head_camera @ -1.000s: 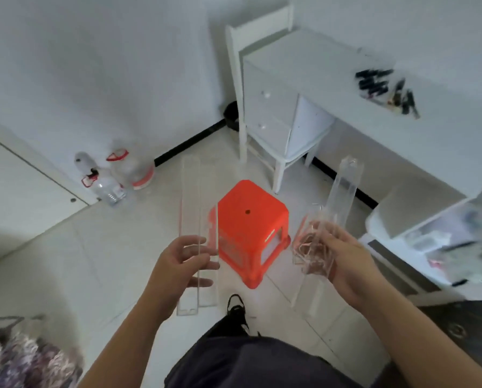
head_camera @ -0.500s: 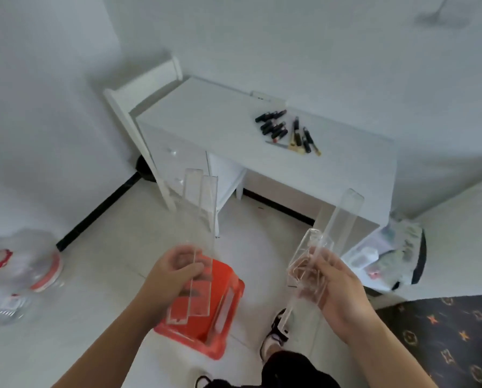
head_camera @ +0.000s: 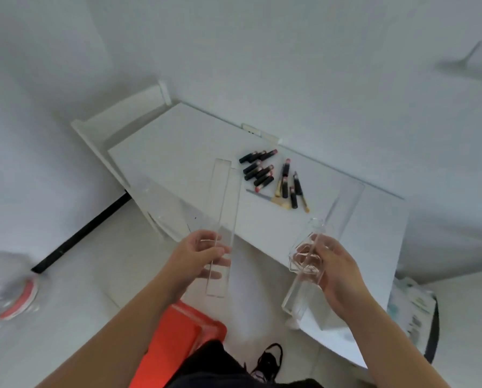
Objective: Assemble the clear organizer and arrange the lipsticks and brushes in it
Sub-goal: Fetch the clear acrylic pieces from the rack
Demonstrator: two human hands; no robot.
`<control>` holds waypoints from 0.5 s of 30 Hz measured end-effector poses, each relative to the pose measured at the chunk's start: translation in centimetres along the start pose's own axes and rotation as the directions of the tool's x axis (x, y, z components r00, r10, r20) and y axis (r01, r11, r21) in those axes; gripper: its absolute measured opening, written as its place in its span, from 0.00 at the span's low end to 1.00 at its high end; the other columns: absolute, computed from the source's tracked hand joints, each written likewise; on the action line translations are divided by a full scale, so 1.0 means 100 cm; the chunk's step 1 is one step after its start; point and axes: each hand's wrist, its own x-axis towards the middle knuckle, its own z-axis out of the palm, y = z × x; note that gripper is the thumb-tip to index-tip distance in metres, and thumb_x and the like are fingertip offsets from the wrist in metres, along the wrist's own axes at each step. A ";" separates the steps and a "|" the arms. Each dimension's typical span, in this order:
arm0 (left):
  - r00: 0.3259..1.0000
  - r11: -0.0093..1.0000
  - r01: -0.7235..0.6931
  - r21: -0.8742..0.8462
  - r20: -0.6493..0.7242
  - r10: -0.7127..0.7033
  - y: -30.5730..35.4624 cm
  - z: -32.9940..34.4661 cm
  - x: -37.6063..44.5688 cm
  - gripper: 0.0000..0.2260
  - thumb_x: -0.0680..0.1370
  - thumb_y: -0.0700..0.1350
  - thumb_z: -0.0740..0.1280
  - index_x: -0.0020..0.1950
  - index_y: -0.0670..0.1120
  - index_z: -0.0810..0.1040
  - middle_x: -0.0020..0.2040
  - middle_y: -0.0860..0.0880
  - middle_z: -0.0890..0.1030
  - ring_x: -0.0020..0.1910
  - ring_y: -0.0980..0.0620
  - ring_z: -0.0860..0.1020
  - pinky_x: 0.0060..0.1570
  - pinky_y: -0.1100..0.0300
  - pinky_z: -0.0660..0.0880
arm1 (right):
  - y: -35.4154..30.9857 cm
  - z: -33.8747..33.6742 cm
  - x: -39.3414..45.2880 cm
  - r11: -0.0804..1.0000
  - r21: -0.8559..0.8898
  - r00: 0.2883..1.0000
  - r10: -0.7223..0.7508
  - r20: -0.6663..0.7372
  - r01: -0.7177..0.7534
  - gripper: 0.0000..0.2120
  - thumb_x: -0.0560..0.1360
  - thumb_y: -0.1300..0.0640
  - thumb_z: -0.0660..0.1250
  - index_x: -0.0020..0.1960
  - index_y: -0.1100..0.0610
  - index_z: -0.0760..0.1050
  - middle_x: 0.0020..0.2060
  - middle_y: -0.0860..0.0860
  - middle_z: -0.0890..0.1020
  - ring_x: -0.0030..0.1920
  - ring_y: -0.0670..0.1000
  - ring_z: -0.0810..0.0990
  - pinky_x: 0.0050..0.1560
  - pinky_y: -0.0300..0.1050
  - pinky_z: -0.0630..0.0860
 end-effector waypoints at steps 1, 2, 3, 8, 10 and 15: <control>1.000 1.000 -0.005 0.008 0.000 0.005 0.005 0.003 0.008 0.14 0.77 0.40 0.72 0.62 0.44 0.77 0.52 0.45 0.87 0.47 0.43 0.87 0.40 0.51 0.82 | -0.005 -0.003 0.009 1.000 -0.010 1.000 0.000 -0.009 0.000 0.08 0.83 0.59 0.62 0.60 0.58 0.76 0.41 0.58 0.86 0.40 0.56 0.86 0.32 0.50 0.81; 1.000 1.000 -0.015 0.017 0.000 0.015 0.009 0.004 0.016 0.14 0.76 0.41 0.73 0.61 0.45 0.77 0.52 0.45 0.87 0.48 0.43 0.87 0.40 0.51 0.83 | -0.009 -0.004 0.018 1.000 -0.014 1.000 -0.006 -0.010 0.006 0.08 0.83 0.58 0.63 0.60 0.58 0.76 0.42 0.57 0.85 0.40 0.56 0.86 0.32 0.50 0.81; 1.000 0.999 -0.025 0.030 0.000 0.025 0.014 0.004 0.024 0.15 0.75 0.42 0.73 0.61 0.45 0.77 0.52 0.45 0.87 0.48 0.43 0.86 0.40 0.51 0.83 | -0.013 -0.005 0.027 1.000 -0.015 1.000 -0.013 -0.009 0.013 0.08 0.83 0.58 0.63 0.60 0.58 0.76 0.41 0.57 0.85 0.40 0.55 0.86 0.32 0.50 0.81; 0.999 0.992 -0.047 0.117 0.032 0.044 0.032 -0.001 0.073 0.13 0.77 0.42 0.72 0.61 0.46 0.78 0.52 0.46 0.87 0.49 0.45 0.86 0.42 0.55 0.82 | -0.023 -0.001 0.060 1.000 -0.015 1.000 -0.024 -0.018 0.023 0.09 0.83 0.57 0.63 0.61 0.57 0.76 0.43 0.58 0.84 0.42 0.55 0.86 0.33 0.50 0.80; 0.998 0.989 -0.051 0.140 0.049 0.045 0.037 0.000 0.095 0.12 0.78 0.42 0.72 0.60 0.46 0.78 0.51 0.46 0.87 0.48 0.46 0.87 0.41 0.57 0.82 | -0.025 0.002 0.072 0.999 -0.033 0.999 -0.033 -0.005 0.033 0.09 0.82 0.57 0.62 0.61 0.56 0.76 0.44 0.58 0.84 0.43 0.55 0.85 0.35 0.51 0.80; 0.995 0.979 -0.066 0.194 0.082 0.051 0.060 -0.012 0.164 0.11 0.79 0.41 0.72 0.60 0.46 0.78 0.51 0.47 0.87 0.47 0.47 0.87 0.40 0.58 0.82 | -0.035 0.004 0.102 0.987 -0.143 0.996 -0.079 -0.044 0.072 0.07 0.82 0.58 0.61 0.59 0.54 0.75 0.41 0.55 0.84 0.40 0.52 0.85 0.34 0.49 0.79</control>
